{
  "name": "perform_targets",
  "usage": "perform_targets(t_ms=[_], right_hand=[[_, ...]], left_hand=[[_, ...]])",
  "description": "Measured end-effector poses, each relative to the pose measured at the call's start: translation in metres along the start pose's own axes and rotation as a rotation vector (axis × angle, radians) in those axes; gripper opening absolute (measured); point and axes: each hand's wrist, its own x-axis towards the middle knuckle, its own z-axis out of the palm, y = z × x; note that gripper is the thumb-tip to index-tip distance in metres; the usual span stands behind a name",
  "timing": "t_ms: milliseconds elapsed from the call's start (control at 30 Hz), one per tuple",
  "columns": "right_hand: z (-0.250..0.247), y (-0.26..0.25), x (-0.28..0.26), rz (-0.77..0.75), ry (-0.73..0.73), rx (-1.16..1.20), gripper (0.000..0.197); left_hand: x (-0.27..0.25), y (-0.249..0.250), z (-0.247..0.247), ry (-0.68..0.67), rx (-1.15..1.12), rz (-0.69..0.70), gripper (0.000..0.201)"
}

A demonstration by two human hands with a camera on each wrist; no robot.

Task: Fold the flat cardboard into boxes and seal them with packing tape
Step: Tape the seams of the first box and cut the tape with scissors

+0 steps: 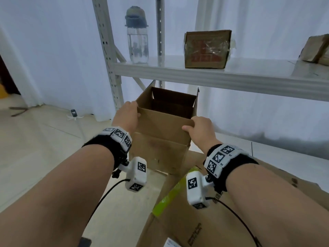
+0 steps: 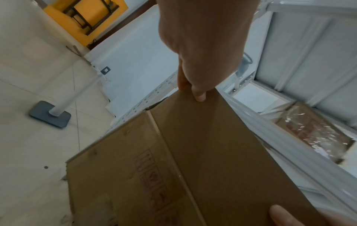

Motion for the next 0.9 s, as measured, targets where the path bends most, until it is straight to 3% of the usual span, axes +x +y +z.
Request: perform_targets(t_ms=[433,733,900], right_hand=[[0.098,-0.007,0.103,-0.027,-0.011,-0.016,0.031],[0.17,0.046,0.118,0.065,-0.077,-0.113,0.025],[0.182,0.048,0.15,0.067,-0.02,-0.216,0.037]], left_hand=[[0.084,-0.085,0.064,0.023,-0.071,-0.042,0.023],[0.108,-0.117,0.171,-0.149,-0.056,-0.005,0.025],[0.136,-0.11,0.194,-0.18,-0.076,-0.077,0.036]])
